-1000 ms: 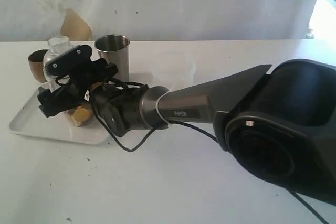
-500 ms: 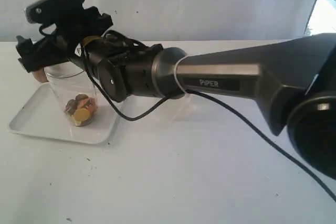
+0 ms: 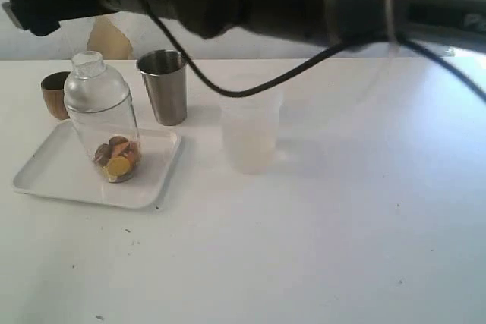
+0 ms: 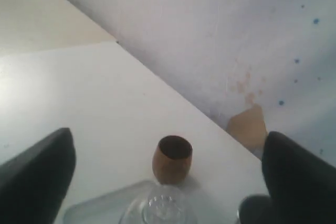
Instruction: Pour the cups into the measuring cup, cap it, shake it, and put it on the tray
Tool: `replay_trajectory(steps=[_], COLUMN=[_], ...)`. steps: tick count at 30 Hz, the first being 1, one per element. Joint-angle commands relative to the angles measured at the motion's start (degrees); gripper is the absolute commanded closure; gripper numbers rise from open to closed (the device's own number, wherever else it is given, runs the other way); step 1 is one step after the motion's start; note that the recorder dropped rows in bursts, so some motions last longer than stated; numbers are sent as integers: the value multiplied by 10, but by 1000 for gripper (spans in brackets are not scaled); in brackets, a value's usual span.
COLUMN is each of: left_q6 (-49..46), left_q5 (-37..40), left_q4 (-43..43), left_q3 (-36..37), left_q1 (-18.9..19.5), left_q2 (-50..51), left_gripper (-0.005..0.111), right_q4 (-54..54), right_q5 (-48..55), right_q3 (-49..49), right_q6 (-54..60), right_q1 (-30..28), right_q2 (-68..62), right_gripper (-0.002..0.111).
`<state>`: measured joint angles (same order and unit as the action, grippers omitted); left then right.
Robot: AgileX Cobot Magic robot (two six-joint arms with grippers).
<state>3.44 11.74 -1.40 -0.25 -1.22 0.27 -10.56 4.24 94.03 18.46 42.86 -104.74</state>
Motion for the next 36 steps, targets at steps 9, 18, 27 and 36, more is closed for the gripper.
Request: replay_trajectory(steps=[9, 18, 27, 36], left_q6=[2, 2, 2, 2], left_q5=[-6, -6, -6, -6], left_q4=[0, 0, 0, 0], left_q3=[2, 2, 2, 2], left_q1=[-1, -1, -1, -1], left_q2=[-3, -3, -3, -3], left_gripper=[107, 107, 107, 107], right_q4=[-1, 8, 8, 2], right_q5=[227, 190, 114, 220], right_q3=[-37, -149, -274, -322], right_q6=[-45, -45, -47, -53], right_q1=[-47, -47, -47, -47], right_q2=[147, 304, 534, 708], right_gripper=[108, 108, 108, 108])
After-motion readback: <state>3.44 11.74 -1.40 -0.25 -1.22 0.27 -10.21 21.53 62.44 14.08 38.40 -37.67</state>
